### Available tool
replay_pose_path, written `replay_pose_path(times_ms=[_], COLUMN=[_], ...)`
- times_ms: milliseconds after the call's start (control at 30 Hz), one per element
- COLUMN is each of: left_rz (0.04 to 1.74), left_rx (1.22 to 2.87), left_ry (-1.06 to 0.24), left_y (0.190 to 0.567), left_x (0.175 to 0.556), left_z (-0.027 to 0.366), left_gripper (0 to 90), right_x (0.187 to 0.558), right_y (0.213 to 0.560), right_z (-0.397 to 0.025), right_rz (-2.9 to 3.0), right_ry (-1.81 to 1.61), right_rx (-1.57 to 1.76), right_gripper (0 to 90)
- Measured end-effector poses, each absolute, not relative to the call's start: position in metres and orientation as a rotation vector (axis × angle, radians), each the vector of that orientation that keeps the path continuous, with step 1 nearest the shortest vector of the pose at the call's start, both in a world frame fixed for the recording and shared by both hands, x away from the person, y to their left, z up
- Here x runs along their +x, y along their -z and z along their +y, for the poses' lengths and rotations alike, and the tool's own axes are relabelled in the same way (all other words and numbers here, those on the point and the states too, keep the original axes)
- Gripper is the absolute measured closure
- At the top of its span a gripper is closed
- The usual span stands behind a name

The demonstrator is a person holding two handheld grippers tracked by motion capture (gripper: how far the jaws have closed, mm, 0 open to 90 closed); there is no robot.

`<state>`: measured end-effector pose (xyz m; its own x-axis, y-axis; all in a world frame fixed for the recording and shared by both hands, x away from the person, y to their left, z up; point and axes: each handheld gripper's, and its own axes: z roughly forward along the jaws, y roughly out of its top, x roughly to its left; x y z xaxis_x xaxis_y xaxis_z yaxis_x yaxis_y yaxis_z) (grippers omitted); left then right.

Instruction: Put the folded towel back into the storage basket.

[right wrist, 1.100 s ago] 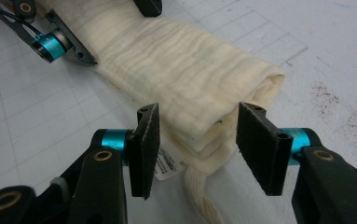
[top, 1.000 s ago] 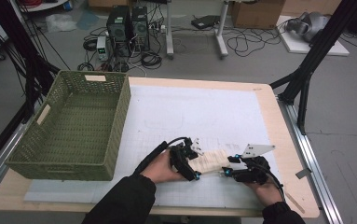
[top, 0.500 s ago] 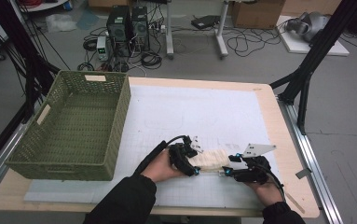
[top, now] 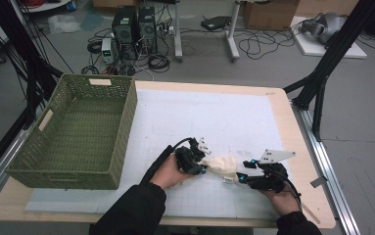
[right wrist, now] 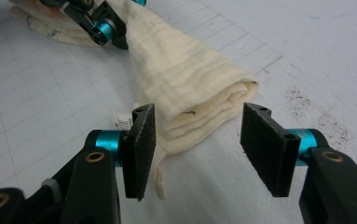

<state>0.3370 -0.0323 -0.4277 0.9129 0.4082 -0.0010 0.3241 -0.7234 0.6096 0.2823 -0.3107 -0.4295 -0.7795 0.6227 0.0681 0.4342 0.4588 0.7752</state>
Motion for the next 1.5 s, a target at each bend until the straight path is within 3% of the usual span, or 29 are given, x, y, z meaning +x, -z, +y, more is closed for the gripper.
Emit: replay_pose_path(times_ms=[267,667,1500], left_rz=[0.575,0.625,0.712], left_rx=[2.412,2.375,2.280], left_ry=[-0.146,-0.102,-0.035], left_y=[0.428,0.429,0.421], left_x=[0.339,0.341,0.343], left_z=[-0.030,-0.025,-0.011], left_gripper=[78.1,78.4,78.4], right_x=[0.277,0.268,0.260], right_y=[0.430,0.432,0.429], right_z=[-0.315,-0.322,-0.327], right_rz=[2.468,2.433,2.397], right_ry=[-1.238,-1.256,-1.261], right_rx=[0.932,0.979,0.981], right_gripper=[39.3,22.3,17.7])
